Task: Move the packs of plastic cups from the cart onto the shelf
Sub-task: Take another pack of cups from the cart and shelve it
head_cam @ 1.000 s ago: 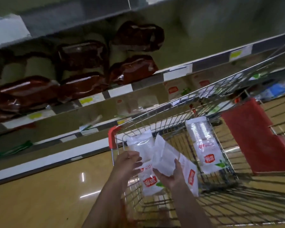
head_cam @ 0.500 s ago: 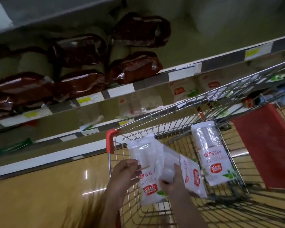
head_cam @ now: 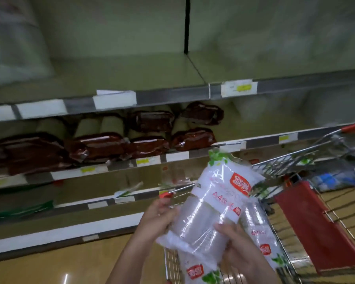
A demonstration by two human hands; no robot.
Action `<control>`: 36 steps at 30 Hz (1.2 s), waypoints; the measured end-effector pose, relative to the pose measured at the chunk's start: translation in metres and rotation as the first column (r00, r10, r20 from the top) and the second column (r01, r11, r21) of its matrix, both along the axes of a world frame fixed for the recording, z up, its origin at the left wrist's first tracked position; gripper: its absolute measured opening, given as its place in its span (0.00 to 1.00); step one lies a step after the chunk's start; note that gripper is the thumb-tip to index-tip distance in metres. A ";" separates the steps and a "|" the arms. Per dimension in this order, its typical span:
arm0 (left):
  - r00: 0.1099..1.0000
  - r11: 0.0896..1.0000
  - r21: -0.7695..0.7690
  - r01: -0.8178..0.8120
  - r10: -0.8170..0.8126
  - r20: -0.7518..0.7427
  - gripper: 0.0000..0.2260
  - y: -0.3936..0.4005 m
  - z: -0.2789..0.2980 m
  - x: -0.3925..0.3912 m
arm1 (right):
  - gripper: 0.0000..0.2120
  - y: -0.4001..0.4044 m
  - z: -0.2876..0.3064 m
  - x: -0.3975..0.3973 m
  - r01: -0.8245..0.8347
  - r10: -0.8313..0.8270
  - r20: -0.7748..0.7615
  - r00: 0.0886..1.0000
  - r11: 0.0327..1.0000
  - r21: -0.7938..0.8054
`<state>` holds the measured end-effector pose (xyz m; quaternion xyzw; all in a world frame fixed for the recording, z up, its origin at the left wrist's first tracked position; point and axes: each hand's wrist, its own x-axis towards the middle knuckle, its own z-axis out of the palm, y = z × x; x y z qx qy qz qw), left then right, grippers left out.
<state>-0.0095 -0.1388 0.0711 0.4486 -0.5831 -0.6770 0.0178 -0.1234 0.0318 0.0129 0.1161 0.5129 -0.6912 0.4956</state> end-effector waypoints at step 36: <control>0.890 0.772 -0.527 -0.356 0.108 -0.444 0.16 -0.340 0.207 0.140 | 0.17 -0.421 0.270 0.096 -0.409 0.284 -0.847 0.448 0.908 0.088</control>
